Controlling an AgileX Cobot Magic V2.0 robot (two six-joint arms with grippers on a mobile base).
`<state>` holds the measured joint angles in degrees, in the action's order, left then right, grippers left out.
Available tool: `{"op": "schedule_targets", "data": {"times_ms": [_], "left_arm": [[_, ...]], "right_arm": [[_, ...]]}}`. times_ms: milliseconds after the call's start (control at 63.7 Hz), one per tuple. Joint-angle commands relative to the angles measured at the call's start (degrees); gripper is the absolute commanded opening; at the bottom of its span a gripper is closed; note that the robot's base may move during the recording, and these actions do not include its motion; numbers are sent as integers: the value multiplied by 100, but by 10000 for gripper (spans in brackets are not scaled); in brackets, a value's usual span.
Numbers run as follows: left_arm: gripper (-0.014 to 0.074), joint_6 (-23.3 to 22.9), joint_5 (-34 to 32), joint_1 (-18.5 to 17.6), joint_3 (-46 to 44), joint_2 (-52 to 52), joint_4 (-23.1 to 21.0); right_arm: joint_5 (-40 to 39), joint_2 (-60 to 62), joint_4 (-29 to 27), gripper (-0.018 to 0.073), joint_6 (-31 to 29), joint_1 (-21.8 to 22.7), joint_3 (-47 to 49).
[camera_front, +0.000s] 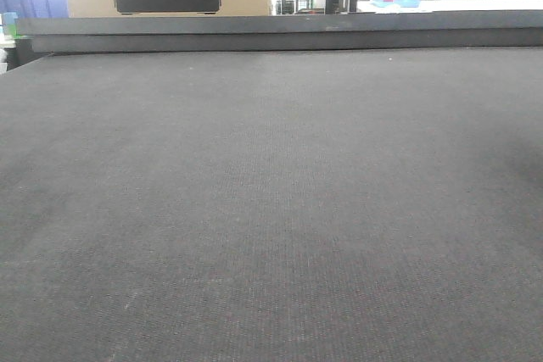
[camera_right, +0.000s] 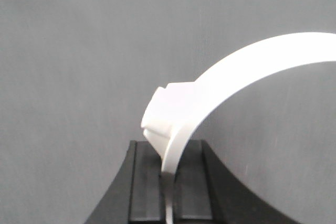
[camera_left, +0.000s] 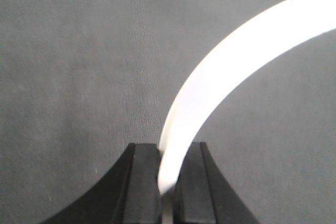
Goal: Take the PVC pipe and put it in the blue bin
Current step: 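Lift the pipe off the table with both grippers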
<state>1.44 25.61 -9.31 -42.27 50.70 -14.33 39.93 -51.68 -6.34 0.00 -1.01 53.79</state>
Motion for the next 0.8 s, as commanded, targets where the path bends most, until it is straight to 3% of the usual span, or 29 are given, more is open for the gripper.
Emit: {"op": "schedule_targets", "data": {"times_ms": [0,188,377,565,785], "left_arm": [[-111,-31,-794,-38,430,-619,-98],[-111,-31,-1639,-27,1080,-1810,2],[-111,-31,-1641,1,1134,-2494,334],[-111,-31,-1641,1,1134,-2690,349],[-111,-31,-1652,1,1134,-2688,349]], "right_arm": [[-424,525,12,-168,-58,-5,-281],[-995,1723,12,-168,-58,-5,-1021],[-1078,2603,12,-168,-58,-5,-1196],[-1605,2941,12,-168,-58,-5,-1196],[-1631,2965,12,-168,-58,-5,-1196]]}}
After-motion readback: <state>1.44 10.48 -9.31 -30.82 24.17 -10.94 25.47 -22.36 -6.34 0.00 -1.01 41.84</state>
